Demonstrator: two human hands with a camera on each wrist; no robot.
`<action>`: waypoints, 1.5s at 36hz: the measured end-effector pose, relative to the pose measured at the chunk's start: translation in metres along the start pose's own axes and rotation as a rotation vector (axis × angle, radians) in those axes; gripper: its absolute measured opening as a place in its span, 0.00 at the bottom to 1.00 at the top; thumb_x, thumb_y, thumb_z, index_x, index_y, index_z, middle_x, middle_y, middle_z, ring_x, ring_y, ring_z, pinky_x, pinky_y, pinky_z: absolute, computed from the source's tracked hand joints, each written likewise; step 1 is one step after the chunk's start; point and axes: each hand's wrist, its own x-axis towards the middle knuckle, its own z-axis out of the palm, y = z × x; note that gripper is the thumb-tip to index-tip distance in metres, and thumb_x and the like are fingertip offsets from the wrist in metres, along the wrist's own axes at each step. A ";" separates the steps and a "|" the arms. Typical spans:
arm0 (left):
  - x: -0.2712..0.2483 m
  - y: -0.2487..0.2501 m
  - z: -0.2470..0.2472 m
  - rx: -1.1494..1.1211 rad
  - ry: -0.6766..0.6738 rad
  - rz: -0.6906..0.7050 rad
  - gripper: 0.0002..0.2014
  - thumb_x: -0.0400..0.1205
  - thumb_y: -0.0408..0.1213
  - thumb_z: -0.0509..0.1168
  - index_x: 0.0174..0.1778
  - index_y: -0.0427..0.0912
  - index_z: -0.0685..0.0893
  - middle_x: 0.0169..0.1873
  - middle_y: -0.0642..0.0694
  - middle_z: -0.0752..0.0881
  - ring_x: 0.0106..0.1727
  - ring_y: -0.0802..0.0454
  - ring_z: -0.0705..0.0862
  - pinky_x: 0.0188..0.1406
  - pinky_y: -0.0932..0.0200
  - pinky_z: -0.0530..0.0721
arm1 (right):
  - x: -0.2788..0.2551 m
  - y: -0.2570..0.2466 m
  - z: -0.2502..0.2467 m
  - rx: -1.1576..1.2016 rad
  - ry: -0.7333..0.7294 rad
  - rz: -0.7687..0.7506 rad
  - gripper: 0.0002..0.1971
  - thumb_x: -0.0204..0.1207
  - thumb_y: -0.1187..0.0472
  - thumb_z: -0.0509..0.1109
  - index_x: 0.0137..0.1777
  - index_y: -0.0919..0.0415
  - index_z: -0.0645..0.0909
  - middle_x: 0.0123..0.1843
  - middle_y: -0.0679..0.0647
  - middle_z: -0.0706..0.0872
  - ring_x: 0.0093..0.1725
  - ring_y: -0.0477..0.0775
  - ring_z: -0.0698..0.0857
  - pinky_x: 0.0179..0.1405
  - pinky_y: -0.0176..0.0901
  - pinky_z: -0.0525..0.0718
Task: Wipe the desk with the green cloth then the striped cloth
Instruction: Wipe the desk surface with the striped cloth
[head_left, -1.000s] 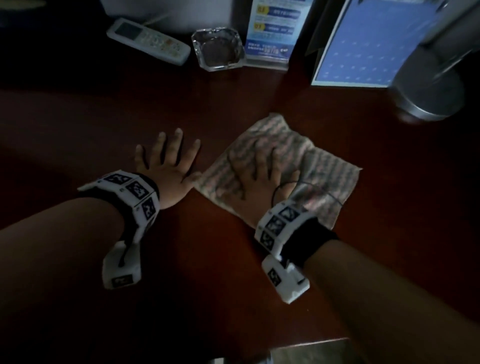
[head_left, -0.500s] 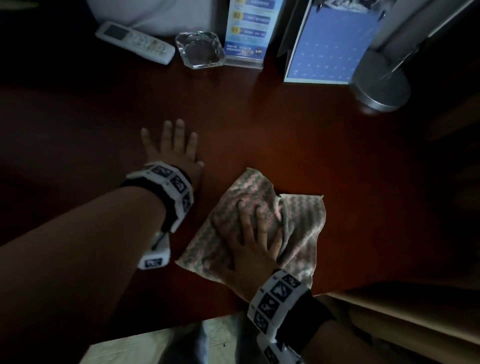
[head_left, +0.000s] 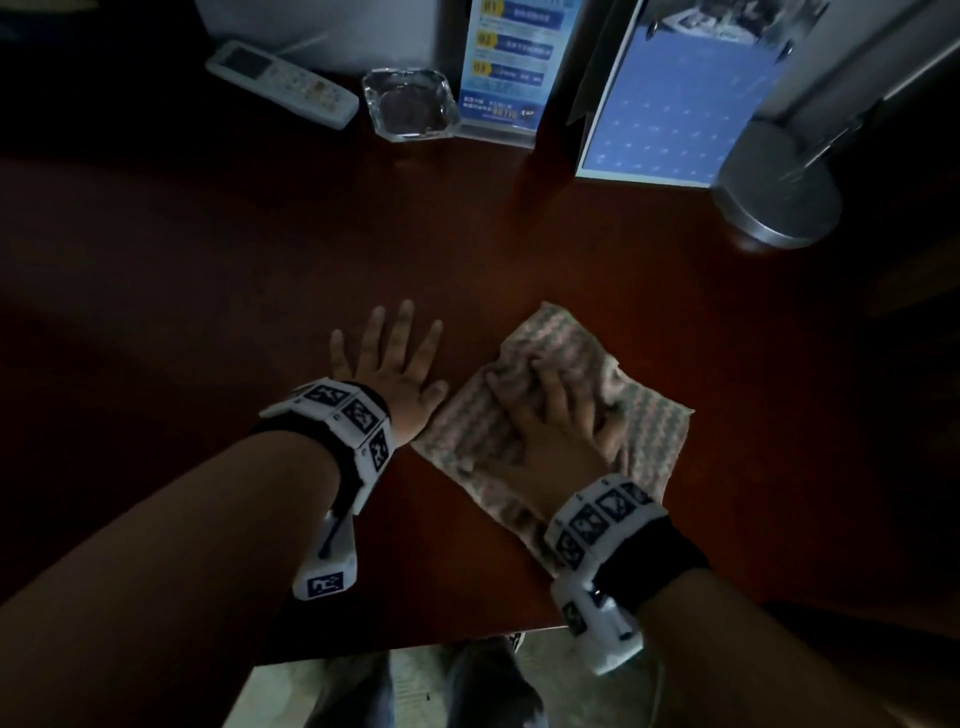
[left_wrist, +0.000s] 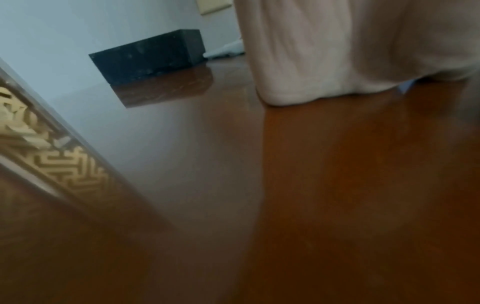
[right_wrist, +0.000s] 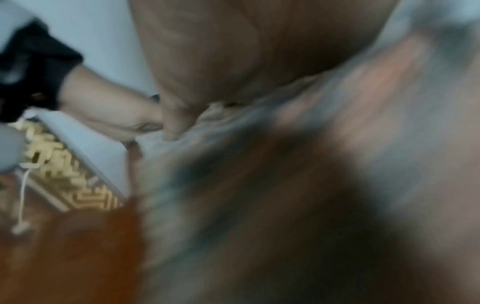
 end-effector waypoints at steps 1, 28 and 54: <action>0.000 0.000 -0.001 0.001 -0.009 0.003 0.30 0.86 0.57 0.37 0.77 0.60 0.24 0.75 0.51 0.18 0.77 0.47 0.21 0.76 0.33 0.30 | 0.003 0.007 -0.006 -0.009 -0.001 -0.012 0.43 0.64 0.22 0.58 0.75 0.22 0.38 0.83 0.44 0.36 0.81 0.60 0.40 0.72 0.75 0.47; 0.000 -0.002 0.001 0.004 0.019 0.008 0.31 0.86 0.58 0.38 0.77 0.61 0.26 0.77 0.52 0.21 0.79 0.46 0.24 0.75 0.32 0.31 | -0.060 -0.031 0.051 -0.026 -0.051 -0.256 0.50 0.56 0.19 0.57 0.80 0.38 0.58 0.84 0.53 0.32 0.81 0.62 0.35 0.66 0.77 0.31; 0.037 0.069 -0.048 0.092 0.164 -0.048 0.32 0.85 0.58 0.49 0.80 0.65 0.36 0.82 0.49 0.32 0.82 0.44 0.32 0.75 0.26 0.37 | -0.055 0.095 0.011 0.068 -0.257 0.186 0.55 0.55 0.17 0.59 0.73 0.27 0.24 0.68 0.41 0.09 0.76 0.59 0.19 0.68 0.84 0.34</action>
